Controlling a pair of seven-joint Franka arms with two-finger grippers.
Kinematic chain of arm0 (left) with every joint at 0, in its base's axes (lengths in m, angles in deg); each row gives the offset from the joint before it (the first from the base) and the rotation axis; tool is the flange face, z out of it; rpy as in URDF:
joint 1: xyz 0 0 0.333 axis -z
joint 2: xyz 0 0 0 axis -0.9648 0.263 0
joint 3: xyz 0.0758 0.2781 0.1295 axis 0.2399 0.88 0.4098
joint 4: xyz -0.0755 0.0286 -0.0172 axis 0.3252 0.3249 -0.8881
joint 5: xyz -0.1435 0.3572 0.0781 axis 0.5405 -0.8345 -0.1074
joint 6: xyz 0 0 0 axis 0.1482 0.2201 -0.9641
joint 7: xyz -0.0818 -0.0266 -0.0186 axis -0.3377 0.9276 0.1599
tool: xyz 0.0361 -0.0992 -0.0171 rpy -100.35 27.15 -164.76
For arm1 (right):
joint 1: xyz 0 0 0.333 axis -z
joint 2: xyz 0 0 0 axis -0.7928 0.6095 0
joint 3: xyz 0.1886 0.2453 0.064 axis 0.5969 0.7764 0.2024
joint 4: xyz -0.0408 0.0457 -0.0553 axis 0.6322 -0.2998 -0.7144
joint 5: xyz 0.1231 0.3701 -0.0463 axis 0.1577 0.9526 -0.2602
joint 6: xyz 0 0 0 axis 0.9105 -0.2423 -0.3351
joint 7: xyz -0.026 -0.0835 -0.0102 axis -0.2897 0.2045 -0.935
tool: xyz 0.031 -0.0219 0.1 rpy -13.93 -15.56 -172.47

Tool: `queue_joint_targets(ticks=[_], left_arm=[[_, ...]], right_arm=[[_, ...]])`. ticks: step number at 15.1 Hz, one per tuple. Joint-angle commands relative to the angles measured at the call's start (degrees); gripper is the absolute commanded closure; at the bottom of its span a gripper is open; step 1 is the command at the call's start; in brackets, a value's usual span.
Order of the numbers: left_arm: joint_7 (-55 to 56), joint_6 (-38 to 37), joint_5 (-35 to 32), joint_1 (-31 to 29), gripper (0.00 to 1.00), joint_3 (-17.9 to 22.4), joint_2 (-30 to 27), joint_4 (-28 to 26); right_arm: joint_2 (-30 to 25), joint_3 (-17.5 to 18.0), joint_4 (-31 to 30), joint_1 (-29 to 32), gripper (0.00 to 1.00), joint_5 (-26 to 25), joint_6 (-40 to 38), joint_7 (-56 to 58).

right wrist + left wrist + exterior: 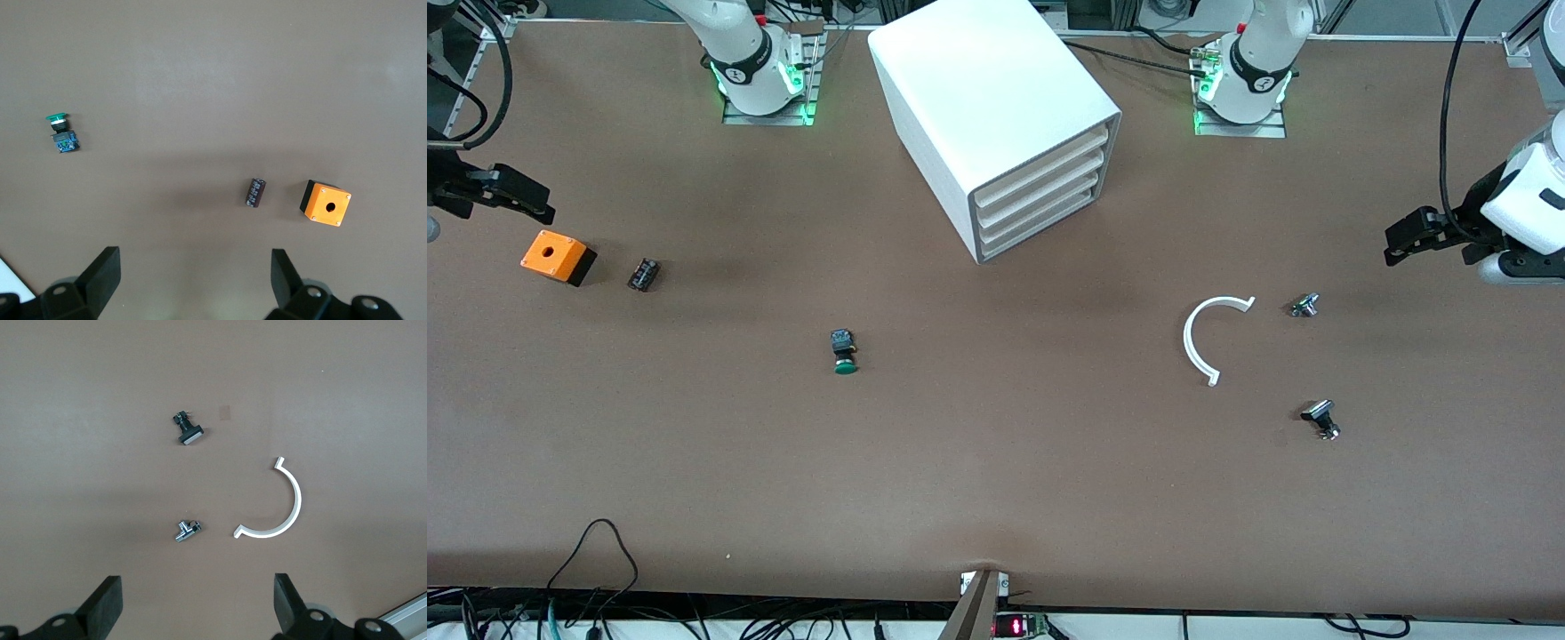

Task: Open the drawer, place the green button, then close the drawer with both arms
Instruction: 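Reach the right gripper to the green button while the left gripper reaches the drawer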

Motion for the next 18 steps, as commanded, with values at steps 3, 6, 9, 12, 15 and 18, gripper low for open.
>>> queue_joint_targets(ticks=[3, 6, 9, 12, 15, 18], left_arm=[[-0.58, -0.71, -0.38, -0.2, 0.0, 0.03, -0.27, 0.62], [-0.66, -0.71, -0.82, -0.2, 0.0, -0.23, -0.27, 0.62], [-1.28, -0.63, -0.82, -0.2, 0.0, -0.14, -0.1, 0.44], [-1.37, -0.8, -0.47, -0.29, 0.0, 0.03, 1.56, -1.05], [-1.45, -4.13, 0.41, -0.2, 0.0, -0.4, 4.37, -2.19], [-1.54, -3.62, 11.88, 0.33, 0.0, -0.76, 8.68, -5.87]], right_arm=[[-0.39, 0.08, 0.25, 0.14, 0.0, 0.87, -0.02, 0.81], [-0.39, 0.08, 0.25, 0.23, 0.0, 0.87, 0.15, 0.81], [0.31, 0.08, 0.25, 0.06, 0.0, 0.87, 1.29, 0.81], [2.32, 0.08, 0.25, -0.03, 0.0, 0.96, 2.44, 0.28], [4.0, 0.17, 0.25, -0.03, 0.0, 0.96, 6.2, 0.01], [7.42, 0.35, 0.25, -1.09, 0.0, 0.96, 9.29, 0.53]])
